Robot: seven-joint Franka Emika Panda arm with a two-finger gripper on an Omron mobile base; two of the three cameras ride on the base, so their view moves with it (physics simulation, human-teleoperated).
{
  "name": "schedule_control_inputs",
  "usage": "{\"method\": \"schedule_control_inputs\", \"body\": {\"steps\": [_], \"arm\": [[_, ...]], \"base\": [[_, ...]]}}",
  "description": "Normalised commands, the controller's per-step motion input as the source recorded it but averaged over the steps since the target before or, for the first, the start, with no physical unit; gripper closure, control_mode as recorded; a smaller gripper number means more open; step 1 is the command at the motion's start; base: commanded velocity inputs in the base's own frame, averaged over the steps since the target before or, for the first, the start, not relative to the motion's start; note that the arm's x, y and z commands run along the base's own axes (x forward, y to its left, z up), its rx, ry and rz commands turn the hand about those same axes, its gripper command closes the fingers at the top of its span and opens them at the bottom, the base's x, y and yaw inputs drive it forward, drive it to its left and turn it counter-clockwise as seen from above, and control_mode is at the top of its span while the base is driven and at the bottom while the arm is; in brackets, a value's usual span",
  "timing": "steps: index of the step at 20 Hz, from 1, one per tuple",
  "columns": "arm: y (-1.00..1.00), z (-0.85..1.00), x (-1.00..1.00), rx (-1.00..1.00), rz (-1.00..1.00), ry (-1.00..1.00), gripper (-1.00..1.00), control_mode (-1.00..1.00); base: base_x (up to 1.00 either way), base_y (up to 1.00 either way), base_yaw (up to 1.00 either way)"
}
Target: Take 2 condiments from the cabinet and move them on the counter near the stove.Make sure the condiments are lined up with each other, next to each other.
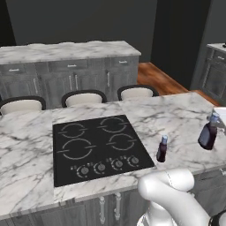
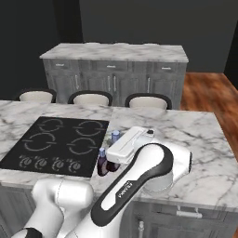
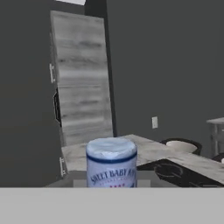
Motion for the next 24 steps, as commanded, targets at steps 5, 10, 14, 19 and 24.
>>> {"method": "schedule_control_inputs", "body": {"steps": [5,10,14,19,24], "arm": [[0.00,-0.42,0.31,0.00,-0.09,0.00,1.00,-1.00],[0.00,-0.40,0.24,-0.02,-0.02,0.00,1.00,-1.00],[0.00,-0.27,0.18,-0.05,0.00,0.00,1.00,-1.00],[0.00,-0.20,0.19,-0.06,0.00,0.00,1.00,-1.00],[0.09,-0.31,0.31,-0.05,-0.01,0.00,1.00,-1.00]], "base": [[0.00,0.00,0.00],[0.00,0.00,0.00],[0.00,0.00,0.00],[0.00,0.00,0.00],[0.00,0.00,0.00]]}}
